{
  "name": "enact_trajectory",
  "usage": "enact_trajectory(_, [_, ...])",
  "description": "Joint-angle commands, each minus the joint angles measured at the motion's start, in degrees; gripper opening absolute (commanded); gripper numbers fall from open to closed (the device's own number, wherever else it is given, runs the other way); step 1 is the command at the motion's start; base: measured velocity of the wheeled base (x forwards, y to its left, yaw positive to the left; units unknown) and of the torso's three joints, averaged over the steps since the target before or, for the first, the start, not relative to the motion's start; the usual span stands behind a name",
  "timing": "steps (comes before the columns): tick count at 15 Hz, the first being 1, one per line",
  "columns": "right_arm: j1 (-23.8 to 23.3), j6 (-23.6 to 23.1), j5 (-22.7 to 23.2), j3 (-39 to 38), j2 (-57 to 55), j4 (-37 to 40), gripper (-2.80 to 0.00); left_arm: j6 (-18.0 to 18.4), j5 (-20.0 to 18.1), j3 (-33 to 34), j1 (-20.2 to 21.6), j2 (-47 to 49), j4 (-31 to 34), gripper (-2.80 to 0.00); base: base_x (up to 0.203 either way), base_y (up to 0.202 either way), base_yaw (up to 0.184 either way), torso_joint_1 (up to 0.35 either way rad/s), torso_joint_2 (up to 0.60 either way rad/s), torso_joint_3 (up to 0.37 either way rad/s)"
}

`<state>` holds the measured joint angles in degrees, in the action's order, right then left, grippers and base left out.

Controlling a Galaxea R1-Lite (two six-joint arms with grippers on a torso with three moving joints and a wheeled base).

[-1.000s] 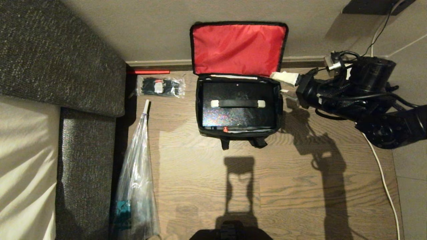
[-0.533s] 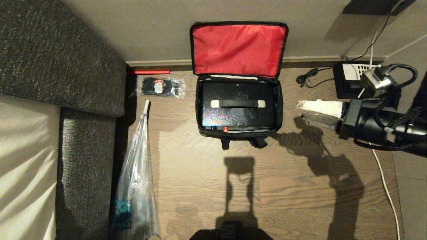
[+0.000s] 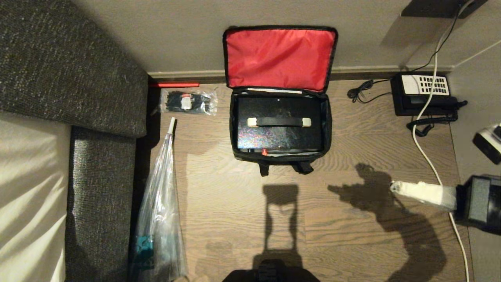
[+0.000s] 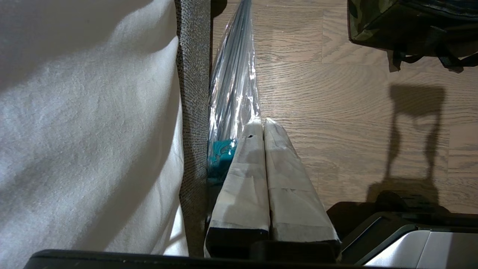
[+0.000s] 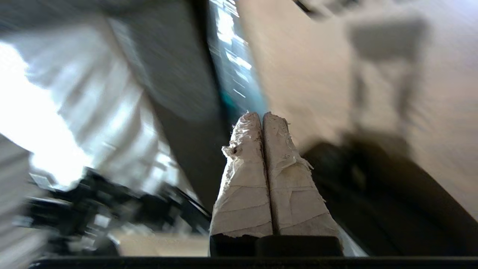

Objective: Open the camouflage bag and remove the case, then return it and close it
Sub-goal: Grip the handle

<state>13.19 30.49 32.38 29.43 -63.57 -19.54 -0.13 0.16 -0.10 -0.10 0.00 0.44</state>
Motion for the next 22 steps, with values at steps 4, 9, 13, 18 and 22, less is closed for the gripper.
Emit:
enact_trajectory(4, [-1.1,-9.1,-6.5,-4.3,22.5,21.5,-2.8,0.0,0.0,0.0,0.0,-0.1,0.0,-2.8,0.0,0.0,0.0,0.0,0.0,0.0])
enact_trajectory(9, [-11.3,-26.5,-11.8,-13.0,40.2,32.8,-2.8,0.0,0.0,0.0,0.0,-0.1,0.0,-2.8,0.0,0.0,0.0,0.0,0.0,0.0])
enact_trajectory(13, [-14.5,-30.5,-14.5,-20.5,48.1,29.7,-2.8,0.0,0.0,0.0,0.0,-0.1,0.0,-2.8,0.0,0.0,0.0,0.0,0.0,0.0])
enact_trajectory(18, [-12.4,-30.6,-26.5,-24.3,55.9,27.5,-2.8,0.0,0.0,0.0,0.0,-0.1,0.0,-2.8,0.0,0.0,0.0,0.0,0.0,0.0])
enact_trajectory(22, [-12.5,-30.8,-32.3,-27.6,61.0,22.9,-2.8,0.0,0.0,0.0,0.0,-0.1,0.0,-2.8,0.0,0.0,0.0,0.0,0.0,0.0])
